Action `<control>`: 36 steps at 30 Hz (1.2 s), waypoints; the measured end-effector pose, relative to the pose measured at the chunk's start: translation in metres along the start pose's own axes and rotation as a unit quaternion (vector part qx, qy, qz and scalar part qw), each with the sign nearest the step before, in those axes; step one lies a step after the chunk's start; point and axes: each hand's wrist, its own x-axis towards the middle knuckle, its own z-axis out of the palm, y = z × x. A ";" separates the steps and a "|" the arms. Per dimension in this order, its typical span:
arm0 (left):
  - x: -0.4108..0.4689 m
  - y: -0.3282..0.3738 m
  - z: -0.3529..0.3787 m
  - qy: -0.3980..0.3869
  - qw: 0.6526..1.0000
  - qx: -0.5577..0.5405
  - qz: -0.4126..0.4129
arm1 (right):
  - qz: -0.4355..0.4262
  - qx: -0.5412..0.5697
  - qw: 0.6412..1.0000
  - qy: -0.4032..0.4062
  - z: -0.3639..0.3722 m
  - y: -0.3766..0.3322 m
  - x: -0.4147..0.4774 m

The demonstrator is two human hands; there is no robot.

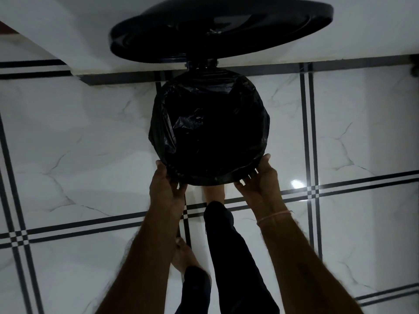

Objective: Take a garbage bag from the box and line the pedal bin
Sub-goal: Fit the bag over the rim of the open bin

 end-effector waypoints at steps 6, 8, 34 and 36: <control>0.005 0.018 0.007 -0.020 0.997 0.058 0.048 | 0.013 -0.061 0.998 0.007 0.005 -0.033 0.011; 0.007 0.024 0.010 -0.014 0.990 0.115 0.076 | 0.020 -0.084 0.996 -0.003 0.001 -0.041 0.010; 0.067 0.109 0.069 -0.077 0.898 0.340 0.267 | -0.269 -0.537 0.799 0.032 0.109 -0.115 0.089; 0.061 0.117 0.085 -0.137 0.891 0.338 0.271 | -0.291 -0.541 0.789 -0.006 0.120 -0.119 0.090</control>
